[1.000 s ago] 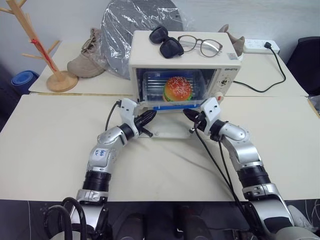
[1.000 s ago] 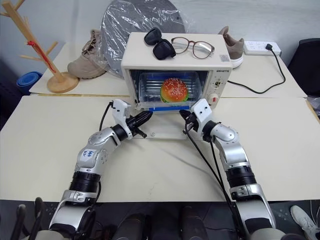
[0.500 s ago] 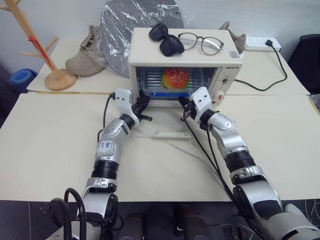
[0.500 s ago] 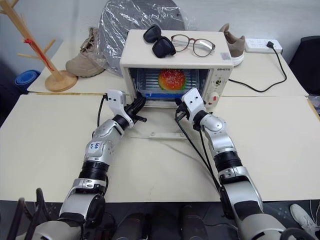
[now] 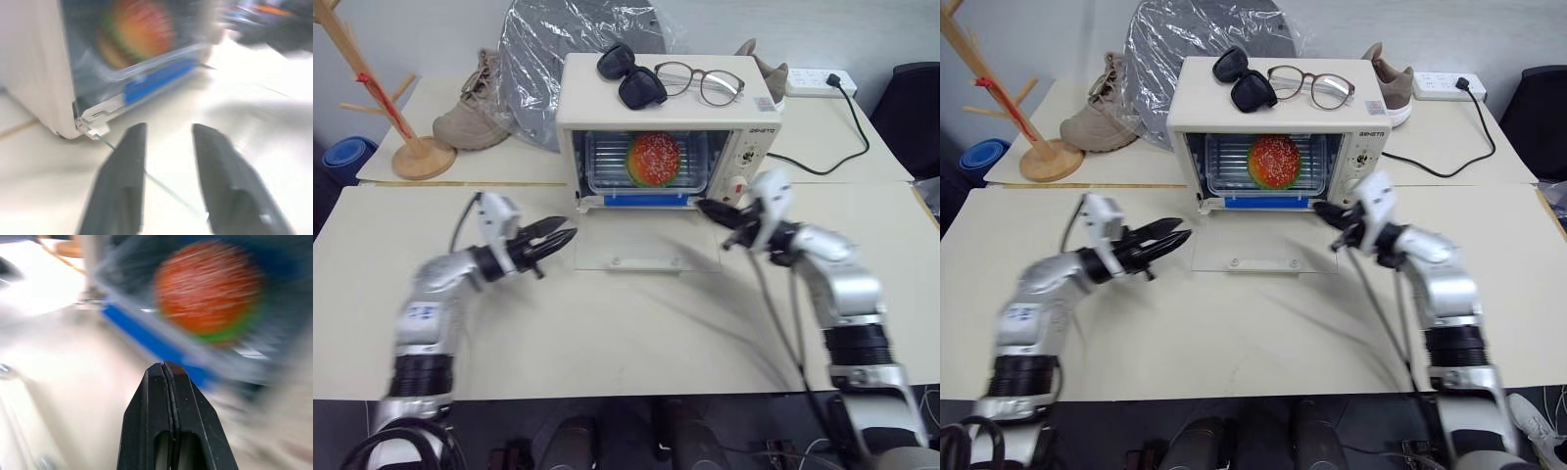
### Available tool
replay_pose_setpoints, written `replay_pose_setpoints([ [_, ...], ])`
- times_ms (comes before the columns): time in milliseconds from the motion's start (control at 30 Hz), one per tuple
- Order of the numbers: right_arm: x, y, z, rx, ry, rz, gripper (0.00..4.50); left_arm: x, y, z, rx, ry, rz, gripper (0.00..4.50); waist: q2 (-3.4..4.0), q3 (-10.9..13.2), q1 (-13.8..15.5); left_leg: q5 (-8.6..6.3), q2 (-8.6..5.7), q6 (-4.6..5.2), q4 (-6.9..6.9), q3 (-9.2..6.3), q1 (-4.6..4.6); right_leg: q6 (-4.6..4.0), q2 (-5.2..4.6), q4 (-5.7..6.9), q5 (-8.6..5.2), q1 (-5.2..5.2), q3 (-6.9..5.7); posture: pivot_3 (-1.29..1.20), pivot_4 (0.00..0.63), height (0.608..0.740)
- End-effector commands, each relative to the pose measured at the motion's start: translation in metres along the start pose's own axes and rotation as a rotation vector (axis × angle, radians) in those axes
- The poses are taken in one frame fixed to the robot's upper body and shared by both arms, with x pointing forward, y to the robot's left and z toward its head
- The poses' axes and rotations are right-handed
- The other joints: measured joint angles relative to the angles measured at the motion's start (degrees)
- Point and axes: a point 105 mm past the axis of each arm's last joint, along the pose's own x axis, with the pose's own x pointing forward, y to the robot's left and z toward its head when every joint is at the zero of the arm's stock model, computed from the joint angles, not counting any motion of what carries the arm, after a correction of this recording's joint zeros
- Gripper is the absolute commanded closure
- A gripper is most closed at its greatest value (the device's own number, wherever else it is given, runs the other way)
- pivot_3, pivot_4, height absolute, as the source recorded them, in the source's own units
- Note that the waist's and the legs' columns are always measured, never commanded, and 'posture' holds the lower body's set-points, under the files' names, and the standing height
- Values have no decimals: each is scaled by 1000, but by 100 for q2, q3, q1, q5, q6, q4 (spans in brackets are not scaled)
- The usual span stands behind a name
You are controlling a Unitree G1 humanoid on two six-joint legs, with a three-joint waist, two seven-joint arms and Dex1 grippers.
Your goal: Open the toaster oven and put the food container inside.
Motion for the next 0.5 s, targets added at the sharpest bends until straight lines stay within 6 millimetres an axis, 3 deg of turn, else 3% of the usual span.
replay_pose_setpoints([
  [33,-27,-12,-23,-40,78,20,4500,-23,-13,12,47,31,-161,1668,0,0,1,-8,0,15,-3,-2,6,-1,-1,0,-1,6,-1,0,150,740],
  [133,-49,-22,-67,-99,248,37,4500,-40,-22,15,129,55,-276,770,0,0,0,-16,-4,31,-2,0,5,-2,-7,5,-1,4,1,0,150,740],
  [200,-54,-21,-86,-99,300,68,4500,-45,-23,12,109,88,-299,117,2,1,-17,-13,-4,24,-3,5,3,-2,-5,7,-1,-2,4,0,150,740],
  [300,-49,-5,-102,-80,290,149,4500,-50,-24,13,52,64,-314,55,9,4,-61,-8,0,16,-5,12,4,-3,0,12,-1,-7,9,0,150,740],
  [367,-39,10,-99,-65,216,211,4500,-52,-25,10,49,74,-311,55,8,4,-85,-8,7,15,-4,20,11,-3,8,19,-1,-7,16,0,150,740],
  [500,-23,40,-71,-16,-20,314,4500,-52,-20,16,11,6,-235,55,9,5,-94,-8,17,13,-4,17,8,-3,16,40,-1,-8,14,0,150,740],
])
